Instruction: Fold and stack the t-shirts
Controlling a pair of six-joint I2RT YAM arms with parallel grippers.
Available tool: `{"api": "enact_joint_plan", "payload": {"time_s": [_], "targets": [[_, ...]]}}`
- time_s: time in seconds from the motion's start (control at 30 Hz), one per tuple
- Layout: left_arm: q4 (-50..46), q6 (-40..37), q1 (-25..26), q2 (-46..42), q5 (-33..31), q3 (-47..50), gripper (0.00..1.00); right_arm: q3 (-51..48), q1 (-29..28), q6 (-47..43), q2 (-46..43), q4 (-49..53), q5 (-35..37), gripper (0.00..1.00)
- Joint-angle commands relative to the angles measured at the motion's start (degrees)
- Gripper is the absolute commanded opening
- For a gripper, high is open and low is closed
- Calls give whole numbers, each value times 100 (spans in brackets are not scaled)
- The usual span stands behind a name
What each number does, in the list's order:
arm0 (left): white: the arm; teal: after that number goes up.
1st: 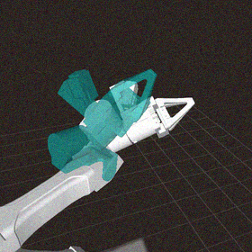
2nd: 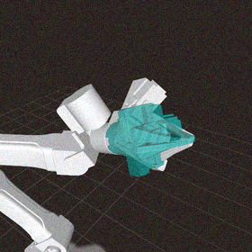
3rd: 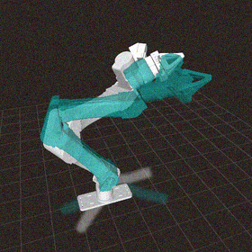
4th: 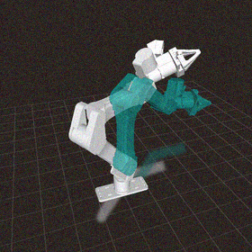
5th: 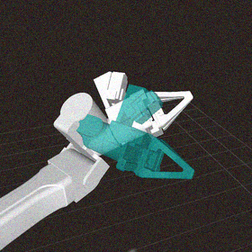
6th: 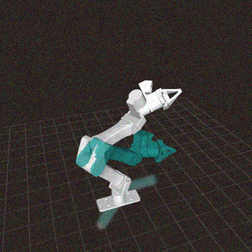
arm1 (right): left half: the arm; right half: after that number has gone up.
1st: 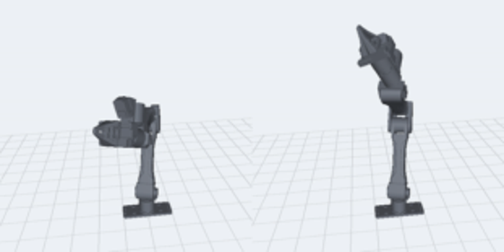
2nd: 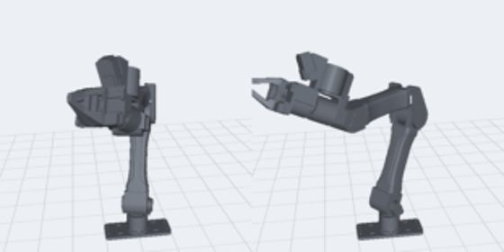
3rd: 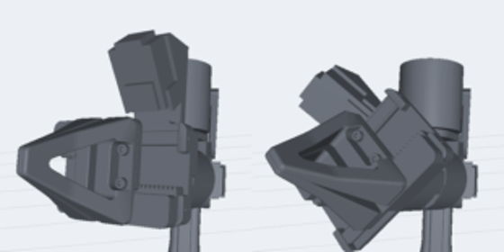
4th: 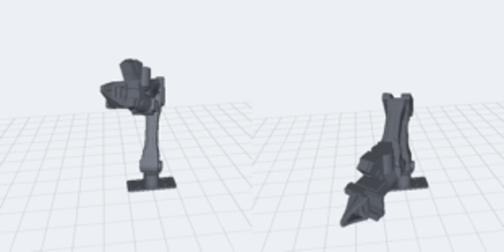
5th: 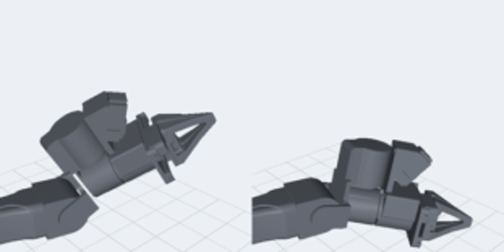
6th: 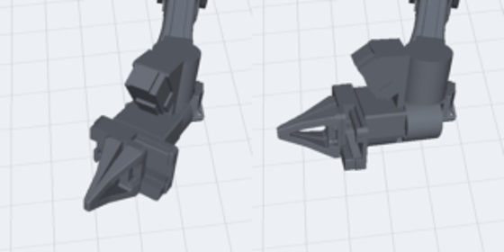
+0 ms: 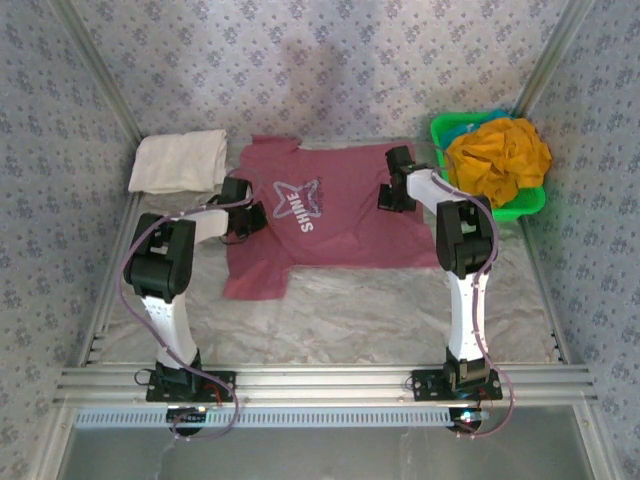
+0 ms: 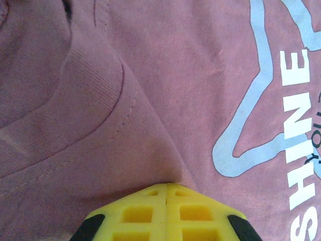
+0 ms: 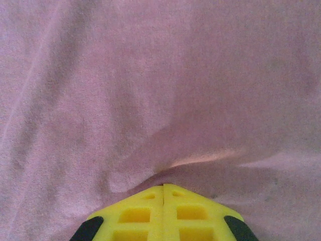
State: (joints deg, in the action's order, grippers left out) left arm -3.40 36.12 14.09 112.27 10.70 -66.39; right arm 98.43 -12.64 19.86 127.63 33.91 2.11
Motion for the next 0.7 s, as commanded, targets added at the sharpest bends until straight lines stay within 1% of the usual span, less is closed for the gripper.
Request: {"api": "enact_joint_plan", "payload": {"time_s": [0.0,0.07,0.1,0.13,0.2,0.27,0.3,0.37,0.4,0.47,0.6,0.67], "targets": [[-310,36,-81,139,-71,-237,0,321,-17,-104,109,472,-96,0],[-297,36,-99,-38,-83,-241,0,435,-26,-148,-21,587,-105,0],[-293,36,-99,-188,-107,-219,2,423,-38,-174,-149,608,-97,0],[-293,36,-99,-365,-120,-164,8,386,-53,-182,-305,638,-80,0],[-230,35,-83,-819,-153,16,13,201,-98,-222,-659,612,-67,2],[-222,44,-73,-1327,-251,284,21,-154,-151,-234,-1173,447,-35,8],[-260,43,-67,-1607,-297,426,27,-360,-175,-244,-1448,324,-43,12],[-455,15,-65,-2140,-394,728,34,-919,-235,-280,-2020,87,-92,16],[-607,9,-64,-2445,-460,927,36,-1287,-263,-276,-2351,-184,-94,19],[-948,18,-70,-3017,-567,1377,37,-2078,-299,-242,-2967,-664,-214,23],[-2156,137,-73,-4175,-786,2235,40,-3799,-513,-317,-4048,-1590,-248,29],[-2776,299,-81,-4683,-926,2584,41,-4339,-685,-351,-4395,-1817,-65,33]]}}
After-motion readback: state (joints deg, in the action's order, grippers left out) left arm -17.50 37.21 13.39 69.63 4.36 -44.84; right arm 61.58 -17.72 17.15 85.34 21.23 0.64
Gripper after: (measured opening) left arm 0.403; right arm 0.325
